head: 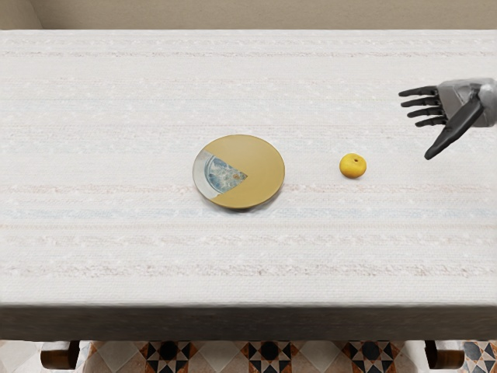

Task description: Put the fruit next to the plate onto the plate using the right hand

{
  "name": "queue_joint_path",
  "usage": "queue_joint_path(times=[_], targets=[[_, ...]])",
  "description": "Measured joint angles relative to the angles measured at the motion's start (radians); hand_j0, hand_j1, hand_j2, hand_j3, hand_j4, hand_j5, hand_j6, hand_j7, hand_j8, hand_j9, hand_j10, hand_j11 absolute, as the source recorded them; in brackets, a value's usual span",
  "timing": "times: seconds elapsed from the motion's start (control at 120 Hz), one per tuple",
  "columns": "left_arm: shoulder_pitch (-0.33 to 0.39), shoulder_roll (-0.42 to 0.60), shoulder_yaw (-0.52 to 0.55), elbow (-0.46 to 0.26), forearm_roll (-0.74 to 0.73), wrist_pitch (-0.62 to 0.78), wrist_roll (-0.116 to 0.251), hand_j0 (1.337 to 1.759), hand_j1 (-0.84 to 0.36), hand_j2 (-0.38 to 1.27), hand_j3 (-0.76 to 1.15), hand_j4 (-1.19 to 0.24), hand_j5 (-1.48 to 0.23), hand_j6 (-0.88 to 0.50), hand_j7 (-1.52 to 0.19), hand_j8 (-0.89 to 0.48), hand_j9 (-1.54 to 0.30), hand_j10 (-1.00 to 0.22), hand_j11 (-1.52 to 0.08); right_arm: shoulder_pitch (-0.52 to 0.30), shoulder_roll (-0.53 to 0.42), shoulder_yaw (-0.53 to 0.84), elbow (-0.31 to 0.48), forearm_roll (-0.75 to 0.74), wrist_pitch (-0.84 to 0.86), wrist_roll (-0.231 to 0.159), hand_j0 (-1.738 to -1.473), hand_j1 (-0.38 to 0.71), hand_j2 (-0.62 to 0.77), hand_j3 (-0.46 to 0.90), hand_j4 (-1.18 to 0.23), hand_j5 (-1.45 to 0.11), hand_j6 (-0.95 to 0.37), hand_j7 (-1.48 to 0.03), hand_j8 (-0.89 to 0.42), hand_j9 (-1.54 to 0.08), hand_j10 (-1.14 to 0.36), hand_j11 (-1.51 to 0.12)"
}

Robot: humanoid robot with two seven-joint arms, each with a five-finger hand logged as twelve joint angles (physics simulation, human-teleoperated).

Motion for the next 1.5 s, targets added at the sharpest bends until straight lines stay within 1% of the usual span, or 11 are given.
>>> queue_joint_path(times=[0.2,0.233,0.292,0.35,0.417,0.508,0.675,0.883,1.1,1.325,1.5], targets=[[0.0,0.0,0.0,0.0,0.0,0.0,0.0,1.658,0.35,0.0,0.0,0.0,0.0,0.0,0.0,0.0,0.0,0.0,0.0,0.003,0.063,0.004,0.008,-0.047,0.0,-0.008,-1.658,-0.34,0.0,0.0,-0.01,-0.01,-0.01,-0.01,-0.01,-0.01,-0.01,-0.01],[0.001,0.0,0.0,0.0,0.0,0.0,0.0,1.658,0.35,0.0,0.0,0.0,0.0,0.0,0.0,0.0,0.0,0.0,0.0,0.009,0.083,0.004,0.009,-0.069,0.0,-0.029,-1.658,-0.34,0.0,0.0,-0.01,-0.01,-0.01,-0.01,-0.01,-0.01,-0.01,-0.01],[0.0,0.0,0.0,0.0,0.0,0.0,0.0,1.658,0.35,0.0,0.0,0.0,0.0,0.0,0.0,0.0,0.0,0.0,0.0,0.018,0.128,0.004,0.013,-0.13,0.0,-0.091,-1.658,-0.34,0.0,0.0,-0.01,-0.01,-0.01,-0.01,-0.01,-0.01,-0.01,-0.01],[0.0,0.0,0.0,0.0,0.0,0.0,0.0,1.658,0.35,0.0,0.0,0.0,0.0,0.0,0.0,0.0,0.0,0.0,0.0,0.024,0.156,0.004,0.042,-0.213,0.0,-0.134,-1.658,-0.34,0.0,0.0,-0.01,-0.01,-0.01,-0.01,-0.01,-0.01,-0.01,-0.01],[0.0,0.0,0.0,0.0,0.0,0.0,0.0,1.658,0.35,0.0,0.0,0.0,0.0,0.0,0.0,0.0,0.0,0.0,0.0,0.029,0.171,0.004,0.102,-0.314,-0.017,-0.163,-1.658,-0.35,0.0,0.0,-0.01,0.0,-0.01,0.0,-0.01,0.0,0.0,0.0],[0.001,0.0,0.0,0.0,0.0,0.0,0.0,1.658,0.35,0.0,0.0,0.0,0.0,0.0,0.0,0.0,0.0,0.0,0.0,0.029,0.187,0.004,0.15,-0.398,-0.094,-0.182,-1.658,-0.35,0.0,0.0,0.0,0.0,-0.01,0.0,0.0,0.0,0.0,0.0],[0.001,0.0,0.0,0.0,0.0,0.0,0.0,1.658,0.35,0.0,0.0,0.0,0.0,0.0,0.0,0.0,0.0,0.0,0.0,0.005,0.218,-0.003,0.185,-0.541,-0.314,-0.193,-1.658,-0.35,0.0,0.0,0.0,0.0,0.0,0.0,0.0,0.0,0.0,0.0],[0.0,0.0,0.0,0.0,0.0,0.0,0.0,1.658,0.35,0.0,0.0,0.0,0.0,0.0,0.0,0.0,0.0,0.0,0.0,-0.056,0.281,-0.006,0.19,-0.626,-0.512,-0.193,-1.658,-0.35,0.0,0.0,0.0,0.0,0.0,0.0,0.0,0.0,0.0,0.0],[0.0,0.0,0.0,0.0,0.0,0.0,0.0,1.658,0.35,0.0,0.0,0.0,0.0,0.0,0.0,0.0,0.0,0.0,0.0,-0.111,0.321,-0.01,0.188,-0.714,-0.665,-0.191,-1.658,-0.33,0.0,0.0,-0.02,-0.02,-0.02,-0.02,-0.02,-0.02,-0.02,-0.02],[0.0,0.0,0.0,0.0,0.0,0.0,0.0,1.658,0.35,0.0,0.0,0.0,0.0,0.0,0.0,0.0,0.0,0.0,0.0,-0.146,0.36,-0.011,0.188,-0.763,-0.741,-0.189,-1.658,-0.17,-0.03,0.0,-0.15,-0.2,-0.15,-0.2,-0.15,-0.2,-0.15,-0.2],[0.0,0.0,0.0,0.0,0.0,0.0,0.0,1.658,0.35,0.0,0.0,0.0,0.0,0.0,0.0,0.0,0.0,0.0,0.0,-0.156,0.382,-0.012,0.189,-0.778,-0.75,-0.187,-1.658,-0.1,-0.04,0.0,-0.21,-0.27,-0.21,-0.27,-0.21,-0.27,-0.21,-0.27]])
